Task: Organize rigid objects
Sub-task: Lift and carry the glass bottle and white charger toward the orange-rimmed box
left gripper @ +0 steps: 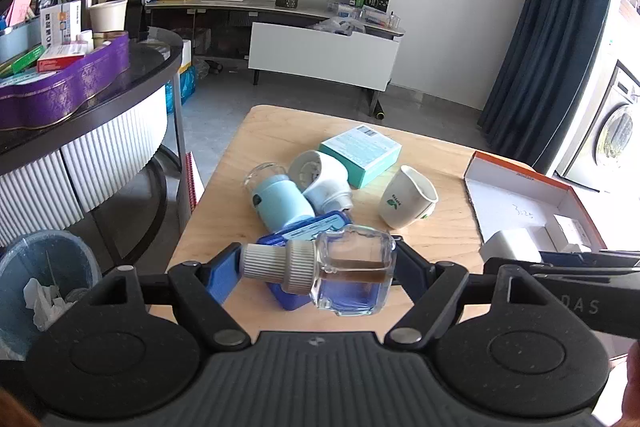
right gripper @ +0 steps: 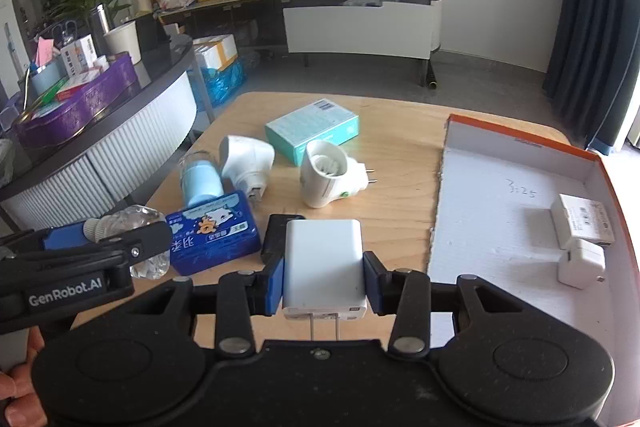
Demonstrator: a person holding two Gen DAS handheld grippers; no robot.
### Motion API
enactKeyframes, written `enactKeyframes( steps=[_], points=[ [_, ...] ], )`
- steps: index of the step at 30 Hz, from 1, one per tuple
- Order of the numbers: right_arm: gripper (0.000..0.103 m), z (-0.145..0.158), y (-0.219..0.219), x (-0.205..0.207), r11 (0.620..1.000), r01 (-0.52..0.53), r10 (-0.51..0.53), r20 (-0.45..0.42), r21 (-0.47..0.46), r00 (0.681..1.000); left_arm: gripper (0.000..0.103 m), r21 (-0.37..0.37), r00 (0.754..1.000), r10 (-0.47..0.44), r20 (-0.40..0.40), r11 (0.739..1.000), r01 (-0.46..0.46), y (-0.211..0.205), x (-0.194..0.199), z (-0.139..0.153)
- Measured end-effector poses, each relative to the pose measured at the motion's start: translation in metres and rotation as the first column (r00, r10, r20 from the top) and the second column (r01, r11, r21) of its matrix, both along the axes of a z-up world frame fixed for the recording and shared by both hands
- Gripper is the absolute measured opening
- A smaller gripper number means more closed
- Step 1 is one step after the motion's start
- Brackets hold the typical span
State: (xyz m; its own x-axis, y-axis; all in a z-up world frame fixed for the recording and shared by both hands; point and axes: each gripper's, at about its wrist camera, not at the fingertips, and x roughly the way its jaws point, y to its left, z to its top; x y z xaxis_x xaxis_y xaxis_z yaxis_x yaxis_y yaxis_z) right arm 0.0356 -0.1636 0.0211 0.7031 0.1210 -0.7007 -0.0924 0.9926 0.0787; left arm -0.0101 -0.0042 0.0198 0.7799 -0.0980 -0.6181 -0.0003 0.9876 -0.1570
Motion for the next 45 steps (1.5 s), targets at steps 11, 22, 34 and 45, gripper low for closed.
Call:
enactKeyframes(
  steps=[11, 22, 34, 45],
  points=[
    [0.05, 0.026, -0.052, -0.02, 0.99, 0.14, -0.14, 0.025, 0.005, 0.99, 0.081, -0.015, 0.995, -0.096, 0.015, 0.995, 0.096, -0.042, 0.01, 0.015],
    [0.05, 0.028, -0.087, -0.032, 0.976, 0.217, -0.218, 0.044, 0.03, 0.975, 0.081, 0.003, 0.983, -0.184, 0.024, 0.983, 0.184, -0.085, 0.012, 0.02],
    [0.05, 0.023, -0.128, -0.036, 0.955, 0.291, -0.294, 0.052, 0.05, 0.954, 0.081, 0.014, 0.963, -0.268, 0.019, 0.964, 0.267, -0.127, 0.021, 0.022],
    [0.05, 0.022, -0.164, -0.036, 0.936, 0.347, -0.351, 0.063, 0.064, 0.934, 0.081, 0.023, 0.945, -0.326, 0.014, 0.945, 0.326, -0.161, 0.031, 0.02]
  ],
)
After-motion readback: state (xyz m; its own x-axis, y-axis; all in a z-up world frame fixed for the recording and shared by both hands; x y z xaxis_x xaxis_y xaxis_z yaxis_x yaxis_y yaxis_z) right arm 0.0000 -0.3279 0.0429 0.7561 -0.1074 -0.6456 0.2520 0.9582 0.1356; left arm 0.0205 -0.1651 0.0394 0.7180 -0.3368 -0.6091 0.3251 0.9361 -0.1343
